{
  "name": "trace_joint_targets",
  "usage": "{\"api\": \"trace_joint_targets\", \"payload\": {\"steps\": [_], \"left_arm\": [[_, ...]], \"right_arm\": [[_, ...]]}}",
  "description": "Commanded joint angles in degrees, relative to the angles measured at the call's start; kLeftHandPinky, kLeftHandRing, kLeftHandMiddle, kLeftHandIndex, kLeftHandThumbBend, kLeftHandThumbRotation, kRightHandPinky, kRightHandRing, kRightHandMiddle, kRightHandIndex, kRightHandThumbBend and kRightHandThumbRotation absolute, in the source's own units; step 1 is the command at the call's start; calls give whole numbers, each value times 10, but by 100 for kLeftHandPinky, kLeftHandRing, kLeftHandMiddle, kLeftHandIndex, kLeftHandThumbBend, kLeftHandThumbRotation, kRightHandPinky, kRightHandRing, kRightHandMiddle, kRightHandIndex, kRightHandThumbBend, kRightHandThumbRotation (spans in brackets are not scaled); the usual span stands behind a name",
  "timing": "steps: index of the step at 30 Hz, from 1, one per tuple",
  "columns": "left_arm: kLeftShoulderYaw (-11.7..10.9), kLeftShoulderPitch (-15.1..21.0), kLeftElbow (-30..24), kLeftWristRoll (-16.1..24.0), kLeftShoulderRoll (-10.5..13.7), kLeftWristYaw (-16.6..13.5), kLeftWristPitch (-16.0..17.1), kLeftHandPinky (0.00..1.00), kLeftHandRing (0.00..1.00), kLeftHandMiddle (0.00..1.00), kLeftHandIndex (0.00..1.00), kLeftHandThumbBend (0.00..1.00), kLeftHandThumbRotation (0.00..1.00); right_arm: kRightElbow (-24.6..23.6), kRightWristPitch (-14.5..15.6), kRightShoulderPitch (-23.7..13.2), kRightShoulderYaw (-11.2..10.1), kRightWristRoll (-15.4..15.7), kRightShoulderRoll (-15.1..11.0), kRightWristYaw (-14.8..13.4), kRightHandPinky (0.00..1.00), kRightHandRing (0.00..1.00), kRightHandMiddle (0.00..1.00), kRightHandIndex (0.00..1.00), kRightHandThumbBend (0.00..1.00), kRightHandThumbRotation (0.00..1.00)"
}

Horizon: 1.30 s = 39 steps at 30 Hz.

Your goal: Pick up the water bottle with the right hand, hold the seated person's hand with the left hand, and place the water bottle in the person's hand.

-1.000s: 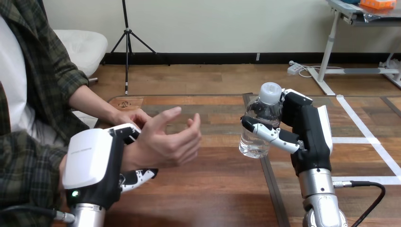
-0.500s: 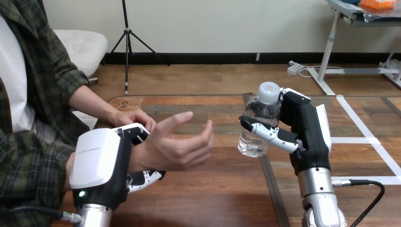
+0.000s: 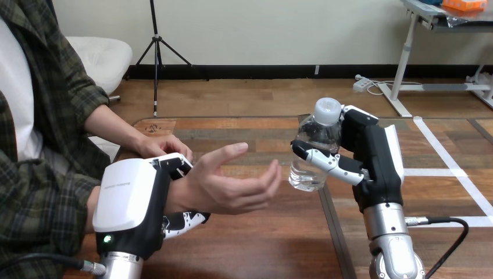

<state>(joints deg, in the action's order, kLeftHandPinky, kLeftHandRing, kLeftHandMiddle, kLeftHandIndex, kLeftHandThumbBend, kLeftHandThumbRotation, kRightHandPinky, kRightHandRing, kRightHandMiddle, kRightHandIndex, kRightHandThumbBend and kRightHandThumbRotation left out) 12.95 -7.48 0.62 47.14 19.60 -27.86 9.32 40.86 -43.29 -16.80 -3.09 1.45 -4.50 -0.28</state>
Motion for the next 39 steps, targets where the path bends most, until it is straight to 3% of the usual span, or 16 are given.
{"api": "trace_joint_targets", "payload": {"steps": [1, 6, 12, 24, 39], "left_arm": [[14, 24, -43, -3, -12, -2, 31, 32, 38, 41, 42, 73, 0], [17, 23, -43, -1, -13, -1, 34, 32, 38, 41, 42, 72, 0], [22, 22, -44, 2, -14, 3, 36, 32, 38, 41, 41, 73, 0], [33, 25, -38, 12, -16, -2, 50, 31, 37, 41, 41, 74, 0], [41, 27, -34, 22, -23, -4, 54, 31, 37, 40, 40, 74, 0]], "right_arm": [[-12, -26, -92, -2, -7, 4, 3, 37, 40, 46, 47, 67, 0], [-3, -32, -104, 0, 10, 0, -6, 37, 40, 46, 46, 69, 0], [-1, -30, -115, 0, 0, 4, 6, 38, 41, 46, 47, 70, 0], [-14, -27, -130, 11, 15, 11, -1, 39, 42, 46, 46, 71, 0], [-24, -46, -134, 21, 19, 17, 6, 39, 42, 45, 46, 72, 0]]}}
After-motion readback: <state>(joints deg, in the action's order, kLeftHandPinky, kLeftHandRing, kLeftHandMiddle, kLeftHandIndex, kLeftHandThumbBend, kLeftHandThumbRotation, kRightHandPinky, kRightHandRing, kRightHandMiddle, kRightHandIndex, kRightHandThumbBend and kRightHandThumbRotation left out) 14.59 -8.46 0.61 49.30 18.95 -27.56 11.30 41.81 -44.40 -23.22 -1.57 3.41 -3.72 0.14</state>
